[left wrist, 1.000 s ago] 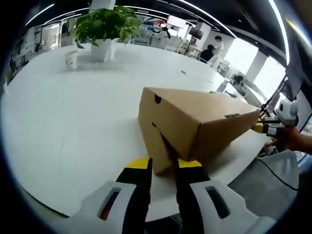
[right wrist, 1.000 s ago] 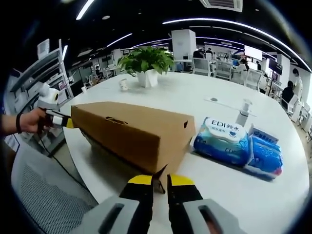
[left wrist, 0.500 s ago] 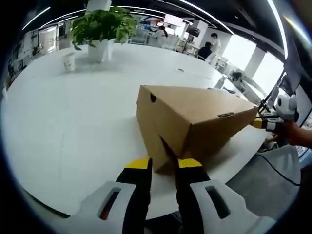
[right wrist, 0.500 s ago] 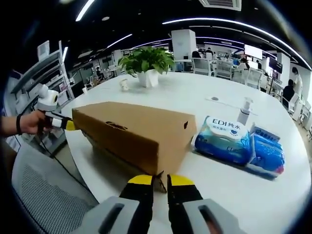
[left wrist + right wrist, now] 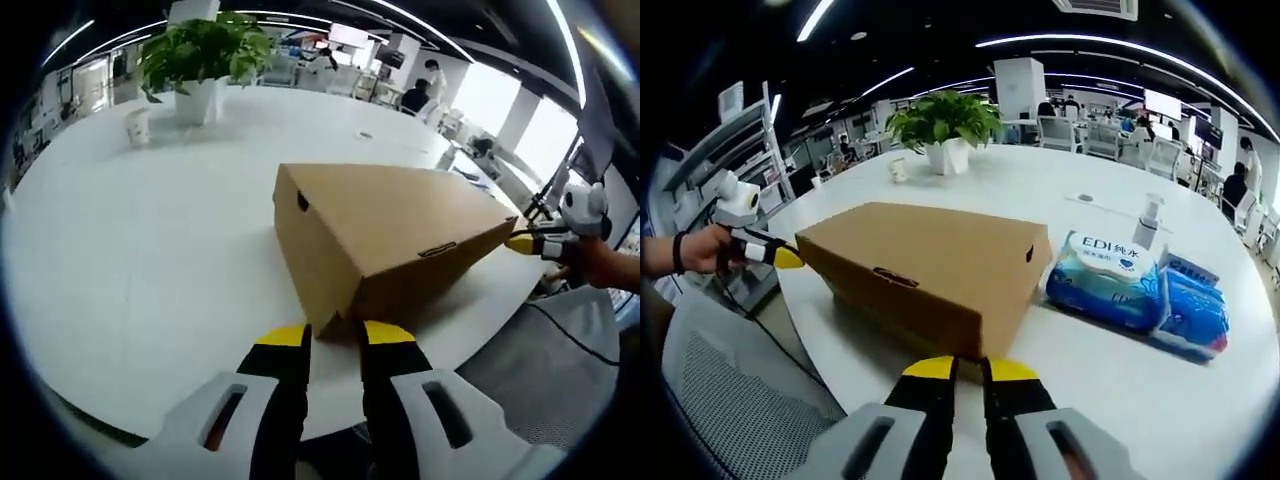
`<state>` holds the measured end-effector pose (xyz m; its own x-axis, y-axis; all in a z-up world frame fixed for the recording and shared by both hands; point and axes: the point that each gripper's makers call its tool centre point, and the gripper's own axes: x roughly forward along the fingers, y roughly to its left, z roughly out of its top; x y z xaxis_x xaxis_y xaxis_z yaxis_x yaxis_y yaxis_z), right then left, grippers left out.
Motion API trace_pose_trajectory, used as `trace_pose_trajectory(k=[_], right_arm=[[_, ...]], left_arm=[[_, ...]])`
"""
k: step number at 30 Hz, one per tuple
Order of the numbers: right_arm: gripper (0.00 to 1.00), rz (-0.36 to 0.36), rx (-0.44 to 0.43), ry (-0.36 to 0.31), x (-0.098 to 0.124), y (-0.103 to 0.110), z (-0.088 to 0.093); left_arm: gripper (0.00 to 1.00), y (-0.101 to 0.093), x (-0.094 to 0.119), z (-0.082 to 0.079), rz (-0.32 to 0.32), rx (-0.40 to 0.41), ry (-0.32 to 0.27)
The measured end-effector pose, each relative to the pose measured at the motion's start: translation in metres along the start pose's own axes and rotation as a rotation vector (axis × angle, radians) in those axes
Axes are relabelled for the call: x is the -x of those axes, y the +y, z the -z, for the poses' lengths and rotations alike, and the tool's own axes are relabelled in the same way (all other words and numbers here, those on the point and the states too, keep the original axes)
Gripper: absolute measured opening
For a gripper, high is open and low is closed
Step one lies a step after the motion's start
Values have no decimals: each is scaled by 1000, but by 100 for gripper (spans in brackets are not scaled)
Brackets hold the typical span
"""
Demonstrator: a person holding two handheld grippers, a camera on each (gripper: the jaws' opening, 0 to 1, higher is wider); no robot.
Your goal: Operate the shoe box by opening the lid, removing the specified soft item, and placing it in the target area until the item is outside and the box remains undamaged.
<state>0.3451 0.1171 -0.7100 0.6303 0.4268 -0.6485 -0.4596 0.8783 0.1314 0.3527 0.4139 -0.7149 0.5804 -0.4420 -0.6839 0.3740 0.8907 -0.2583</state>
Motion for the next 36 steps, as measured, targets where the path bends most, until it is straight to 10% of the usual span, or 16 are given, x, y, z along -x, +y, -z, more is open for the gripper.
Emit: trace_pose_trajectory(k=[36], right_arm=[[21,-24,-15,7,16,-15,4]], left_arm=[[21,4,12,1,-10,-2,2]])
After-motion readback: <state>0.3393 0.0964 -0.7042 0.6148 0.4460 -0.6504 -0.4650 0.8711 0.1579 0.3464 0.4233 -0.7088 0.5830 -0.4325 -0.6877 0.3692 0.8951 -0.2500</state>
